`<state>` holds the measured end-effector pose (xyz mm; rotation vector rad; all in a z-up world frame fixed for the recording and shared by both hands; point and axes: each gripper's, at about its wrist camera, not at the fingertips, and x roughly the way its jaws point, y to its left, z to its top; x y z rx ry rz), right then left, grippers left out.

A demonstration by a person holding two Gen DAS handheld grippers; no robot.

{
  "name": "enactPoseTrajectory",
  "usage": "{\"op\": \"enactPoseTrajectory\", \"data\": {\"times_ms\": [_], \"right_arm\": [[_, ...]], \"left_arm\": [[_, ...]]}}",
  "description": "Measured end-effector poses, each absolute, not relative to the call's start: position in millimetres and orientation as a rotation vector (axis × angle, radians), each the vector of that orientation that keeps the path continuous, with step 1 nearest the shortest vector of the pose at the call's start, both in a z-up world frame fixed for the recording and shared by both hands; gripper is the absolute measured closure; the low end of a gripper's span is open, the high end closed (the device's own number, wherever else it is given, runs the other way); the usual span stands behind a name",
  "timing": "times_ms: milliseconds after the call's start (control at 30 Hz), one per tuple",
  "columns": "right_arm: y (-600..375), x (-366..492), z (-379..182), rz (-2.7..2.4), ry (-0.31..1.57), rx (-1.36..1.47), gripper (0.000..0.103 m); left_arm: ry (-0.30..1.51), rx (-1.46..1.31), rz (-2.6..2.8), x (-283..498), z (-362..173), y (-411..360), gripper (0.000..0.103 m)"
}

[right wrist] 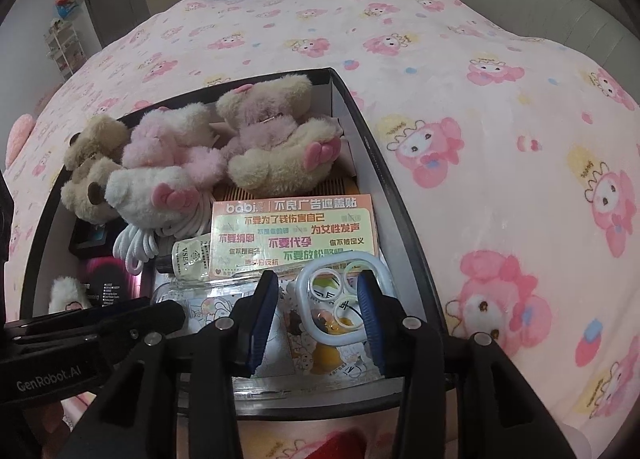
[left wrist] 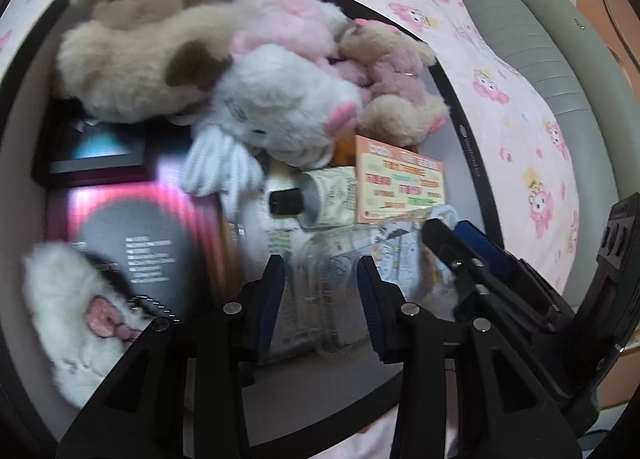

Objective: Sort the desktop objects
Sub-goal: 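Lower the phone case into the box beside the babi card, then open the left gripper to release the phone case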

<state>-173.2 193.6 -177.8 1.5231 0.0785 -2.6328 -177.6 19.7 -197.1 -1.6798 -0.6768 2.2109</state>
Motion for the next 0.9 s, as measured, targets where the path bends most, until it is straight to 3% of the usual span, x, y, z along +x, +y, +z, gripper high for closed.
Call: {"op": "enactPoseTrajectory", "data": {"times_ms": [267,433,533,667,800,900], "right_arm": [[195.7,-167.5,-172.3,-2.634,0.048,1.486,0.065],[188.3,-148.4,-141.5,-2.720,0.084,1.372,0.061],[184.1,-136.4,-113.2,-2.745,0.045,1.311,0.044],[178.0,-119.5,-69.0,-2.813,0.015,1.194,0.034],[172.6,-101.7,-27.4,-2.842,-0.022,1.102,0.034],[167.8,-81.6,1.4,-2.829,-0.030,1.035,0.033]], "left_arm": [[-0.536,-1.635,2.310,-171.6,-171.5,28.3,0.062],[-0.296,-1.512,2.573,-157.2,-118.7,27.4,0.039],[-0.257,-1.416,2.681,-138.4,-85.5,9.0,0.022],[-0.203,-1.279,2.807,-118.3,-39.0,-3.9,0.012],[-0.184,-1.144,2.912,-89.9,9.9,-22.2,0.002],[-0.187,-1.026,2.961,-62.1,45.2,-30.3,0.001]]}}
